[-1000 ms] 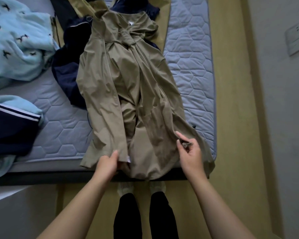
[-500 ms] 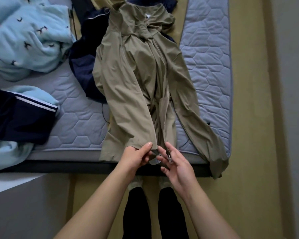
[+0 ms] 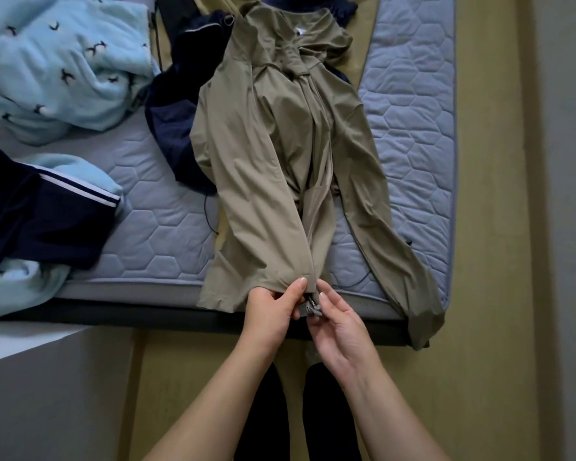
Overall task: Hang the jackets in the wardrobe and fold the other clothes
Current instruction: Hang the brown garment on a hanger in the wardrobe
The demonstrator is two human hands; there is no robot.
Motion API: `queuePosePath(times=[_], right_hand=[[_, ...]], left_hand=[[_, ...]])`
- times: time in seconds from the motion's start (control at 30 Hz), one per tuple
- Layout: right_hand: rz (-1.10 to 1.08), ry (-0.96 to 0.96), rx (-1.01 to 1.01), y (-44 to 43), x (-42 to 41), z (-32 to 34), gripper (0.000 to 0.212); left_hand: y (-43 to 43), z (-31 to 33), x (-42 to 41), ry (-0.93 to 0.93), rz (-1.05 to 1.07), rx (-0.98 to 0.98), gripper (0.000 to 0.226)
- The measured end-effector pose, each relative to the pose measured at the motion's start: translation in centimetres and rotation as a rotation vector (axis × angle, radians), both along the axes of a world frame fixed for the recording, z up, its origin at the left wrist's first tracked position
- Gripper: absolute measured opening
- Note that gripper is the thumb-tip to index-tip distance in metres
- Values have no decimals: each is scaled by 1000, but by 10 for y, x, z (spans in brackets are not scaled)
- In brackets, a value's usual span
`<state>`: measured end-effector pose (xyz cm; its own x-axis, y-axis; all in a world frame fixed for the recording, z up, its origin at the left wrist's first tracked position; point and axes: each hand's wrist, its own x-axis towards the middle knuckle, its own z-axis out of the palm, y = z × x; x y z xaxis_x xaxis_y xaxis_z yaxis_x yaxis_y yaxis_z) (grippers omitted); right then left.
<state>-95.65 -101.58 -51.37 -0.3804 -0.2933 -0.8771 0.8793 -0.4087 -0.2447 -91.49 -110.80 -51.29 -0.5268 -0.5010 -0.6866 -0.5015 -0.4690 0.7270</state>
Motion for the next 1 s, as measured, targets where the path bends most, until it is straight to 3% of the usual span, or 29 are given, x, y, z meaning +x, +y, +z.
queuePosePath(times=[0.33, 1.0], right_hand=[[43, 46, -55, 0, -7, 12, 22], [-81, 109, -16, -3, -1, 9, 19]], left_hand=[[-6, 10, -3, 64, 113, 76, 18], [-1, 17, -3, 61, 59, -277, 26]])
